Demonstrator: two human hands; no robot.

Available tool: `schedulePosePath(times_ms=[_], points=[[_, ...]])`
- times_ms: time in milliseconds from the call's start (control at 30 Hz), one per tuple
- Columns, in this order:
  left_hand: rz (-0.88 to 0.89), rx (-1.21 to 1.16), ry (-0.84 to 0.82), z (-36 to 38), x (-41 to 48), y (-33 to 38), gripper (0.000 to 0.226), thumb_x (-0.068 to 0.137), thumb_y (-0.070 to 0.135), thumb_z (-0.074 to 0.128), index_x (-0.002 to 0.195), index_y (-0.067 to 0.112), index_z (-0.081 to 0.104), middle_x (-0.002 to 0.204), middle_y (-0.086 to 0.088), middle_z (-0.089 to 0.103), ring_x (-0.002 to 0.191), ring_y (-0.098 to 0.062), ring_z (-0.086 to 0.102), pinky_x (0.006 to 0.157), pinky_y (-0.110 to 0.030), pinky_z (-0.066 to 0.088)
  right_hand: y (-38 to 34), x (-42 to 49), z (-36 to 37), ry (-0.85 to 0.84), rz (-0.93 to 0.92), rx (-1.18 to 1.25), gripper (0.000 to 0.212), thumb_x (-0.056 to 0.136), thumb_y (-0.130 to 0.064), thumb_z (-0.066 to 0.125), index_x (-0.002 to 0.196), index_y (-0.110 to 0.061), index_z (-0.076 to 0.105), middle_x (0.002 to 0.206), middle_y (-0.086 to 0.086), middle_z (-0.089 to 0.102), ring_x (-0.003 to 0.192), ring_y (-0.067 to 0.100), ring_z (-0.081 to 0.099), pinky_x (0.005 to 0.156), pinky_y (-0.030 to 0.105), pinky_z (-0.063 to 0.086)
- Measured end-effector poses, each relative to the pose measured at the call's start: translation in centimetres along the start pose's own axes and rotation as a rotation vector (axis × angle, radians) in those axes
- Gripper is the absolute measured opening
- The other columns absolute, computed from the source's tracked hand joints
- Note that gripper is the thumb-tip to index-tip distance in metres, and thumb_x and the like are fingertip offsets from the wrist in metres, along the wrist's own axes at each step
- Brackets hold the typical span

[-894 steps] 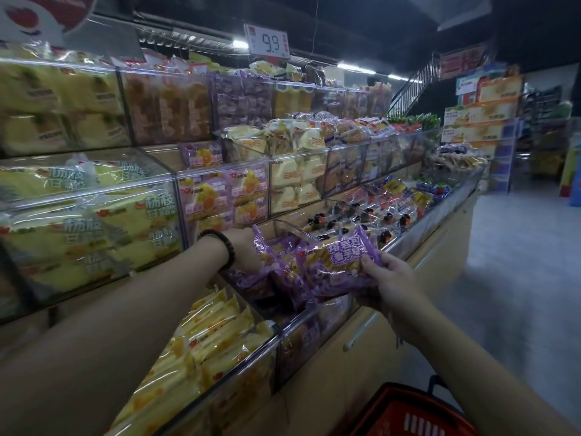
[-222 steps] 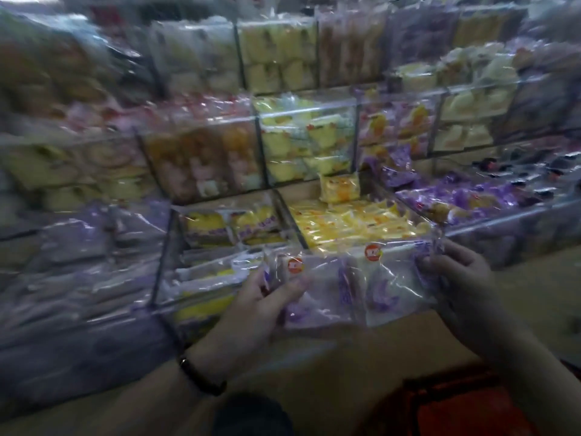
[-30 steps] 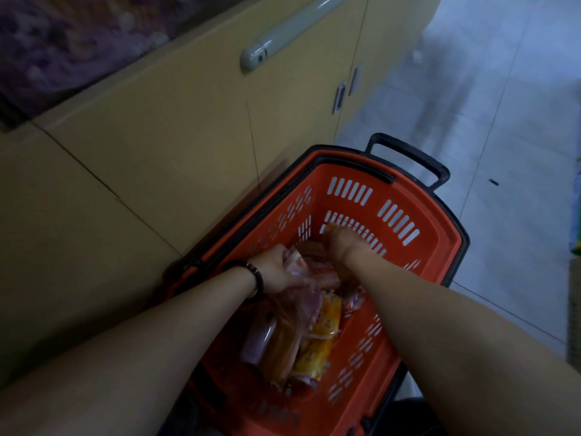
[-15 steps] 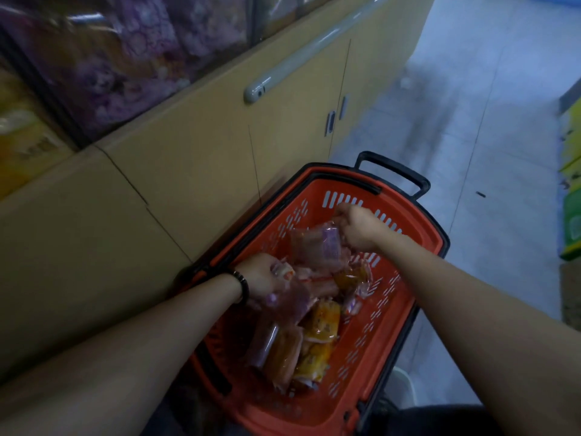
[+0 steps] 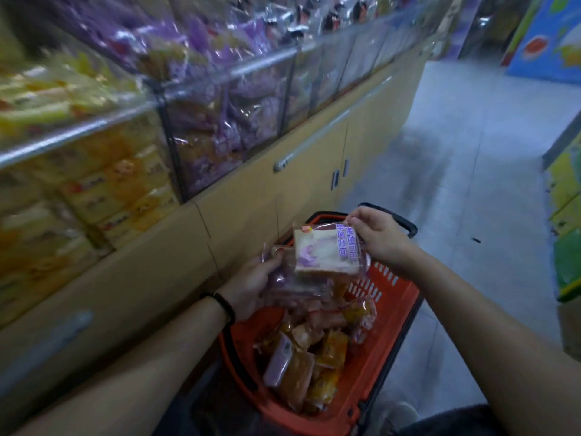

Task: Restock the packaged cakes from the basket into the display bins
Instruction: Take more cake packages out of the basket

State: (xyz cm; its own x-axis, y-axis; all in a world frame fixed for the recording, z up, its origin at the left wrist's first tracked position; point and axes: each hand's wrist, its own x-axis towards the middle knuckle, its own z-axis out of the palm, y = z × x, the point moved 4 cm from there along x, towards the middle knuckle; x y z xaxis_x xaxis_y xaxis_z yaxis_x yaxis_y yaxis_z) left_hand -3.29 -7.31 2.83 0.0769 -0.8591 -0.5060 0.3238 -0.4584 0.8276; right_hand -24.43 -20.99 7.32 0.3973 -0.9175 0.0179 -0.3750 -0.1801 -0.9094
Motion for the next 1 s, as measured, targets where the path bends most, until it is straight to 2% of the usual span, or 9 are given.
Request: schedulePosePath(times_ms=[133,233,300,367,500,633,767,900,1000], points=[[0.094,-0.101,0.032,-0.7,-4.9,2.8,0.032,0.100,0.032,0.061,0.123,0.013,0.072,0.102,-0.012,0.078,0.072,-0.025,0.075,0.056,-0.039,0.062,-3.7,-1.4,-1.0,0.012,-0.061,0.105,0.024,0.109,-0.018,0.054,0.089,-0.014,0.065,0.074,0.002,0.066,0.062,0.012,0.057,0.060,0.030,0.046],[0.169,-0.035,0.057,-0.9,-9.2,4.6,0.022,0.095,0.031,0.065,0.101,0.017,0.081,0.098,-0.008,0.079,0.073,-0.017,0.075,0.063,-0.032,0.060,-6.2,-2.1,-1.2,-0.017,-0.098,0.132,0.023,0.109,-0.023,0.055,0.089,-0.017,0.067,0.075,0.002,0.068,0.064,0.016,0.059,0.062,0.033,0.046],[0.229,0.053,0.060,-0.8,-12.4,5.8,0.017,0.085,0.030,0.073,0.095,0.023,0.085,0.106,-0.009,0.080,0.083,-0.017,0.074,0.070,-0.031,0.056,-8.4,-2.4,-0.7,-0.036,-0.134,0.163,0.024,0.109,-0.022,0.055,0.088,-0.018,0.066,0.072,0.002,0.067,0.061,0.016,0.055,0.060,0.033,0.042],[0.323,0.100,0.099,-0.7,-15.4,7.1,0.025,0.079,0.027,0.077,0.103,0.020,0.083,0.111,-0.010,0.079,0.088,-0.019,0.074,0.067,-0.026,0.055,-10.9,-2.8,0.1,-0.050,-0.183,0.201,0.025,0.109,-0.018,0.055,0.087,-0.018,0.065,0.069,0.001,0.065,0.058,0.015,0.052,0.056,0.030,0.040],[0.500,0.113,0.304,-1.3,-21.1,9.3,0.029,0.086,0.005,0.080,0.113,0.011,0.073,0.101,-0.006,0.081,0.084,-0.016,0.079,0.060,-0.023,0.059,-16.5,-4.1,2.1,-0.052,-0.293,0.251,0.023,0.109,-0.011,0.054,0.088,-0.012,0.064,0.063,-0.007,0.063,0.052,0.006,0.050,0.048,0.021,0.040],[0.623,0.209,0.522,-3.6,-26.3,11.7,0.040,0.084,0.018,0.084,0.121,0.015,0.068,0.104,0.002,0.081,0.091,-0.014,0.078,0.066,-0.027,0.062,-22.6,-5.2,4.1,-0.090,-0.385,0.365,0.024,0.109,-0.009,0.050,0.088,-0.012,0.061,0.064,0.002,0.054,0.052,0.007,0.046,0.046,0.022,0.038],[0.604,0.192,0.532,-5.7,-32.3,12.2,0.041,0.085,0.025,0.084,0.121,0.016,0.066,0.100,-0.004,0.080,0.081,-0.020,0.078,0.057,-0.030,0.056,-28.8,-6.6,5.6,-0.173,-0.481,0.420,0.022,0.109,-0.011,0.050,0.093,-0.005,0.064,0.070,0.007,0.060,0.057,0.010,0.052,0.050,0.021,0.044],[0.582,0.196,0.555,-7.3,-38.7,11.1,0.040,0.085,0.021,0.085,0.120,0.016,0.066,0.105,-0.008,0.079,0.091,-0.030,0.077,0.067,-0.039,0.055,-35.2,-8.7,7.5,-0.307,-0.573,0.360,0.024,0.109,-0.012,0.051,0.088,-0.010,0.061,0.059,-0.005,0.055,0.046,0.003,0.046,0.042,0.018,0.037],[0.663,0.209,0.666,-8.5,-43.6,11.3,0.045,0.078,0.024,0.086,0.116,0.014,0.066,0.099,-0.005,0.081,0.084,-0.022,0.078,0.062,-0.037,0.058,-39.4,-10.2,9.8,-0.354,-0.620,0.319,0.030,0.110,-0.016,0.050,0.083,-0.017,0.062,0.063,-0.005,0.055,0.054,0.005,0.047,0.049,0.021,0.038]])
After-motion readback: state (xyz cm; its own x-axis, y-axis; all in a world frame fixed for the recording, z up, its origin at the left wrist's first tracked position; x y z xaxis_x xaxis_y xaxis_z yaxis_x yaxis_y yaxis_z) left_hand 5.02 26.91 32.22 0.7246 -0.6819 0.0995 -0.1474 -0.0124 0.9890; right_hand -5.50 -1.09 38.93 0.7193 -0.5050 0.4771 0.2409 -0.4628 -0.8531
